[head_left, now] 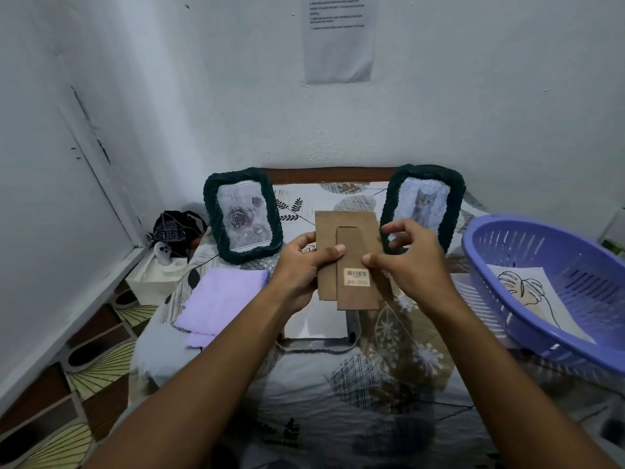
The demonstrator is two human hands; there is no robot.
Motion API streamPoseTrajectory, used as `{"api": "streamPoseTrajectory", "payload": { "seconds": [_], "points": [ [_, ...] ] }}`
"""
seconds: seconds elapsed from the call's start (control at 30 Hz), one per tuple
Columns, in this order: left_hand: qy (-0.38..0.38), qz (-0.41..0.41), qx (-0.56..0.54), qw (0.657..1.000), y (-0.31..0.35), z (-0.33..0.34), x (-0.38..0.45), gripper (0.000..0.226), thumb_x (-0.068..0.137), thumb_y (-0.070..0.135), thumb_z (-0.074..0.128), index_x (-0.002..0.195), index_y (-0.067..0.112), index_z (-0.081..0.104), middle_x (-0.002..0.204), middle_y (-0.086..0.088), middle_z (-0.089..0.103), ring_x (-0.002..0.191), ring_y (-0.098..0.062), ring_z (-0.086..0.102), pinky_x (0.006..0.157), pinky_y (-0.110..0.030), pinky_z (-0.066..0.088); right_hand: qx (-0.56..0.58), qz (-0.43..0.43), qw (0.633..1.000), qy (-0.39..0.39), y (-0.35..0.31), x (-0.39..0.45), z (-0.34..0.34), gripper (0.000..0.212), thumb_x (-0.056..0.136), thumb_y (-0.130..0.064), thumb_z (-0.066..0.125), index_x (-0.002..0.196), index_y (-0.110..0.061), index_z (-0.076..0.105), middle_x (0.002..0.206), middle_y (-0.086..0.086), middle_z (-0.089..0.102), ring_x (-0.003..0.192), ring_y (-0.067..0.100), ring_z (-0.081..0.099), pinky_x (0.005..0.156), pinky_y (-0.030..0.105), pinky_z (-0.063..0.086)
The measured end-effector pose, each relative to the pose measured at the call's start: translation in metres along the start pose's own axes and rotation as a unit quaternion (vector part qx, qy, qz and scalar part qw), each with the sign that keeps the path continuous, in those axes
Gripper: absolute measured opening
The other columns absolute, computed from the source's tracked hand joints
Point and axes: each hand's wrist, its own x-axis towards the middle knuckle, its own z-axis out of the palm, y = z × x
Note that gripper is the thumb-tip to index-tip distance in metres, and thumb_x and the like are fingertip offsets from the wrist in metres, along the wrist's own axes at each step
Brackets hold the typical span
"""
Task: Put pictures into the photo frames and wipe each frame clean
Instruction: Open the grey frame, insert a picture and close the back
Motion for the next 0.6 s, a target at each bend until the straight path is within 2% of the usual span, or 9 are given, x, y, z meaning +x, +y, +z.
{"api": "streamPoseTrajectory", "payload": {
  "seconds": [0.07, 0.1, 0.2, 0.3, 0.4, 0.47, 0.53, 0.6],
  "points": [
    [0.015, -0.012, -0.005, 1.0, -0.001, -0.011, -0.002, 0.047, 0.078, -0.006, 0.069, 0.122, -0.001, 0.052, 0.096, -0.019, 0.069, 0.074, -0.029, 0.069, 0.069, -0.044, 0.06, 0.079, 0.067, 0.993, -0.058, 0.005, 0.002, 0.008, 0.068, 0.07, -0.012, 0.083, 0.128, -0.022, 0.05, 0.106, 0.004, 0.058, 0.097, 0.022, 0.06, 0.078, 0.042, 0.057],
    [0.018, -0.017, -0.003, 1.0, -0.002, -0.016, -0.003, 0.048, 0.078, -0.006, 0.069, 0.122, -0.001, 0.051, 0.096, -0.02, 0.069, 0.074, -0.03, 0.069, 0.069, -0.045, 0.06, 0.138, 0.108, 0.98, -0.096, 0.007, 0.002, 0.012, 0.073, 0.071, -0.007, 0.08, 0.133, -0.022, 0.046, 0.107, 0.007, 0.061, 0.094, 0.025, 0.064, 0.073, 0.042, 0.058],
    [0.021, -0.021, 0.031, 0.999, -0.006, -0.033, -0.007, 0.049, 0.076, -0.005, 0.072, 0.121, -0.003, 0.052, 0.096, -0.02, 0.07, 0.075, -0.03, 0.069, 0.068, -0.044, 0.06, 0.267, 0.205, 0.924, -0.181, 0.016, 0.001, 0.027, 0.071, 0.073, 0.008, 0.073, 0.133, -0.02, 0.047, 0.104, 0.018, 0.067, 0.084, 0.03, 0.07, 0.058, 0.036, 0.057],
    [0.015, 0.009, 0.194, 0.981, -0.01, -0.055, -0.006, 0.047, 0.076, 0.014, 0.078, 0.116, 0.002, 0.058, 0.092, -0.013, 0.073, 0.076, -0.024, 0.072, 0.069, -0.039, 0.06, 0.293, 0.241, 0.905, -0.194, 0.029, 0.0, 0.041, 0.073, 0.071, 0.014, 0.07, 0.133, -0.016, 0.048, 0.109, 0.023, 0.063, 0.088, 0.035, 0.066, 0.057, 0.04, 0.055],
    [-0.001, 0.112, 0.412, 0.904, -0.015, -0.083, -0.003, 0.058, 0.076, 0.056, 0.068, 0.113, 0.011, 0.064, 0.092, -0.002, 0.073, 0.085, -0.013, 0.07, 0.08, -0.038, 0.057, 0.315, 0.266, 0.895, -0.17, 0.038, 0.001, 0.047, 0.072, 0.07, 0.02, 0.066, 0.132, -0.013, 0.049, 0.108, 0.025, 0.063, 0.087, 0.036, 0.066, 0.059, 0.042, 0.056],
    [-0.036, 0.185, 0.54, 0.82, -0.017, -0.103, 0.0, 0.072, 0.078, 0.076, 0.049, 0.113, 0.016, 0.066, 0.098, 0.003, 0.068, 0.095, -0.011, 0.063, 0.083, -0.036, 0.054, 0.32, 0.281, 0.89, -0.162, 0.042, 0.003, 0.049, 0.073, 0.069, 0.02, 0.066, 0.133, -0.011, 0.048, 0.109, 0.024, 0.063, 0.086, 0.035, 0.066, 0.058, 0.039, 0.055],
    [-0.092, 0.217, 0.637, 0.734, -0.015, -0.121, 0.0, 0.082, 0.078, 0.083, 0.031, 0.118, 0.02, 0.064, 0.111, 0.002, 0.064, 0.112, -0.013, 0.053, 0.092, -0.035, 0.047, 0.323, 0.291, 0.886, -0.16, 0.044, 0.004, 0.051, 0.074, 0.068, 0.019, 0.067, 0.134, -0.008, 0.047, 0.11, 0.024, 0.063, 0.087, 0.035, 0.067, 0.057, 0.037, 0.055],
    [-0.151, 0.215, 0.684, 0.68, -0.011, -0.131, -0.002, 0.089, 0.077, 0.085, 0.026, 0.131, 0.022, 0.056, 0.135, 0.002, 0.055, 0.134, -0.014, 0.035, 0.106, -0.037, 0.036, 0.317, 0.294, 0.887, -0.162, 0.044, 0.005, 0.054, 0.065, 0.069, 0.019, 0.066, 0.128, -0.005, 0.05, 0.106, 0.022, 0.065, 0.085, 0.033, 0.067, 0.055, 0.034, 0.055]
  ]
}}
